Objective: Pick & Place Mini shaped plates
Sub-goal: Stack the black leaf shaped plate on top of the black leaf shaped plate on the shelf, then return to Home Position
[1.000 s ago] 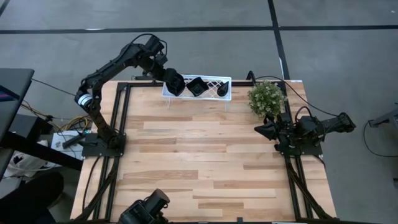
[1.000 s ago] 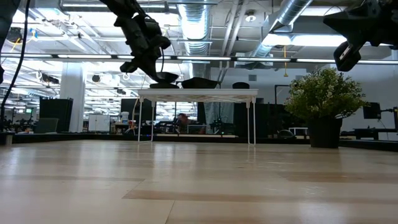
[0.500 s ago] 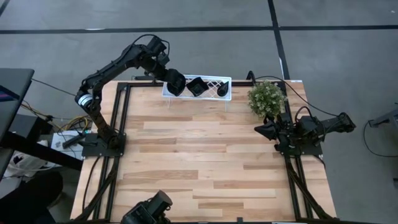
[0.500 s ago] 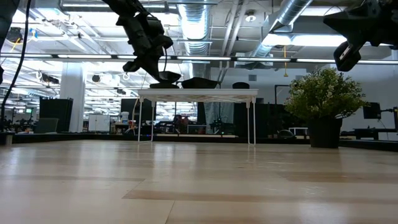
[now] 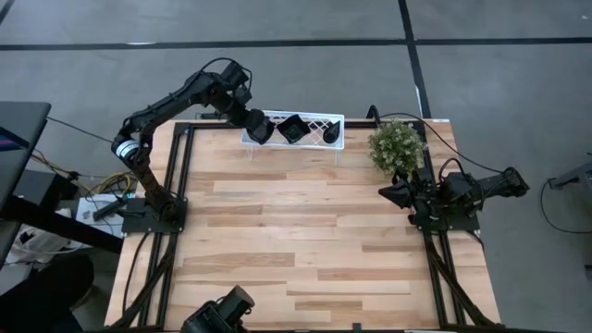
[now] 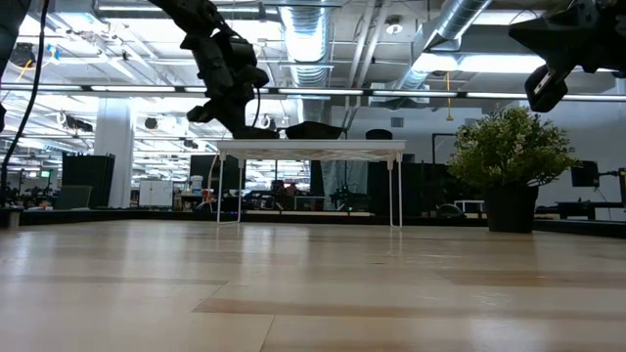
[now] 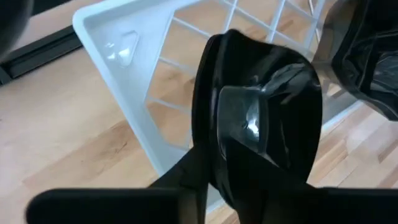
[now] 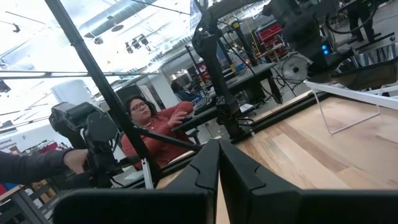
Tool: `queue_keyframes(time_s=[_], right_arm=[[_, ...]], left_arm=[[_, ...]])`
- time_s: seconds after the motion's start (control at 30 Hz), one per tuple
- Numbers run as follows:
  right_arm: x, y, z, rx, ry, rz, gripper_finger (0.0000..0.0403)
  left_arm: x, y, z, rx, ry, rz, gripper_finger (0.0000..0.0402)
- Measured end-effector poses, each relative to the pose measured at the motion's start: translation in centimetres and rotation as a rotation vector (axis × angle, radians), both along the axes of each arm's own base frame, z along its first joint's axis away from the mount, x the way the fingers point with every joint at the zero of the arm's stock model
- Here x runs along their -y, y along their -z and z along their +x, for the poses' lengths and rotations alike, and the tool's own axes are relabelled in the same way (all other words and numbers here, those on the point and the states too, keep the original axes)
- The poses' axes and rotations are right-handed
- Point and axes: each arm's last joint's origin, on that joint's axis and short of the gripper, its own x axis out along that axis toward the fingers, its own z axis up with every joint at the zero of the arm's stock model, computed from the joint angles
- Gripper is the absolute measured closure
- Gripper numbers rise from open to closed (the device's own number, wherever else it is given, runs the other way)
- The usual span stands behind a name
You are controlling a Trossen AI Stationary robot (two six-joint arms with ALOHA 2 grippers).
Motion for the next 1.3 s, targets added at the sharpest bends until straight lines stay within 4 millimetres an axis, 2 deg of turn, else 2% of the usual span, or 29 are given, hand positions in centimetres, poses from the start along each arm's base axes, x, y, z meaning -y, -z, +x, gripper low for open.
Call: queue_keyframes(time_s=[0.23, 0.47, 0.83, 1.03, 1.17, 1.3], right_arm=[[0.0, 0.0, 0.0, 0.000, 0.000, 0.000, 0.0396], [0.0, 0.0, 0.0, 0.000, 0.000, 0.000, 0.0396], [0.0, 0.0, 0.0, 0.000, 0.000, 0.000, 0.0396], [0.0, 0.0, 0.0, 0.000, -0.001, 0.000, 0.0396], [0.0, 0.0, 0.0, 0.000, -0.001, 0.000, 0.0396], [0.0, 0.0, 0.0, 0.000, -0.001, 0.000, 0.0396]], left_arm=[[0.1, -0.6, -0.1, 0.021, 0.000, 0.022, 0.0303], [0.4, -2.5, -0.4, 0.084, -0.002, 0.088, 0.0262], [0.4, -3.1, -0.9, 0.096, -0.013, 0.102, 0.0191], [1.6, -6.9, -2.8, 0.170, -0.055, 0.181, 0.0183], [3.7, -10.0, -3.7, 0.265, 0.011, 0.304, 0.0185], [6.7, -11.9, -4.6, 0.378, 0.098, 0.492, 0.0185]])
